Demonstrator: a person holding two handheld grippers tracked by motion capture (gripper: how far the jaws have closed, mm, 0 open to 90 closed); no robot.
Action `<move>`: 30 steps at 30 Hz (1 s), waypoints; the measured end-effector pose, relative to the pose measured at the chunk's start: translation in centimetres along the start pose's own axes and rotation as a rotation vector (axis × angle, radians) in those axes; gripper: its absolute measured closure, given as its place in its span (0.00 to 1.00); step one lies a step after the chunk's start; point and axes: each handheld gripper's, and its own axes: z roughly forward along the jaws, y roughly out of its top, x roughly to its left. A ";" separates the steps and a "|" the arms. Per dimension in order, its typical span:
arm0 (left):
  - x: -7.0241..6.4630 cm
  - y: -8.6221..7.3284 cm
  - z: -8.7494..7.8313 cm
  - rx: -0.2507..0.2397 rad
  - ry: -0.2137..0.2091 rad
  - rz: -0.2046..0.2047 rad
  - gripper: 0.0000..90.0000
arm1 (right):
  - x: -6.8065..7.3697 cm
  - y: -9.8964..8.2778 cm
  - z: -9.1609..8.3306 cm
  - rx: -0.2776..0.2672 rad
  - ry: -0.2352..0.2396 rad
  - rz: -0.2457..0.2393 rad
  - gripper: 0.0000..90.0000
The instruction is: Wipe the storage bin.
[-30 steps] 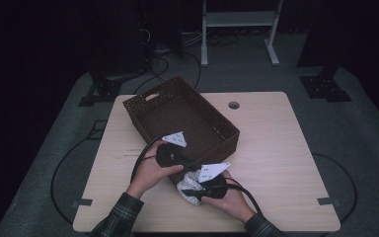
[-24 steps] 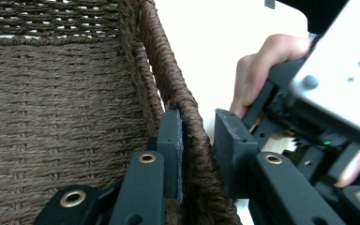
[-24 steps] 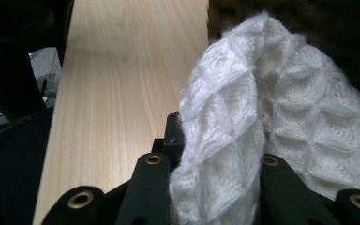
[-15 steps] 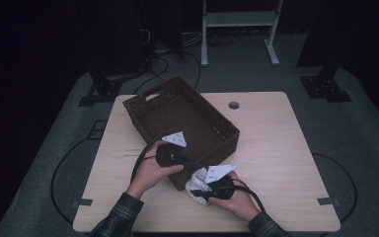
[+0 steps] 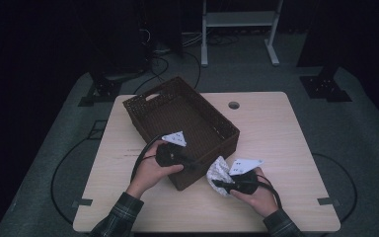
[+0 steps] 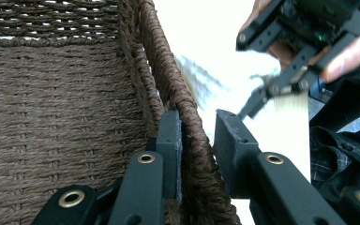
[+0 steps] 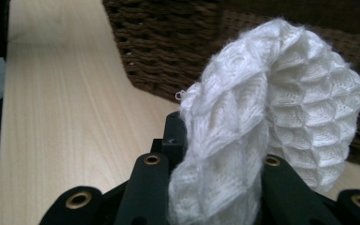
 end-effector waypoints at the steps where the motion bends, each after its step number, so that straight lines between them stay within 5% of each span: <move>1: 0.0 0.0 0.0 -0.003 -0.002 -0.001 0.78 | -0.2 -0.1 -0.3 -0.008 -0.011 0.005 0.82; 13: -0.2 -0.4 -2.6 -0.034 0.015 0.000 0.69 | -2.7 -1.8 -3.7 -0.029 -0.121 0.072 0.82; 23: -0.1 -1.6 -5.9 -0.029 0.034 0.022 0.68 | -3.6 -2.4 -4.5 -0.032 -0.160 0.090 0.82; 30: 0.2 -2.3 -6.5 -0.018 0.047 0.031 0.66 | -3.9 -2.5 -4.7 -0.031 -0.173 0.101 0.82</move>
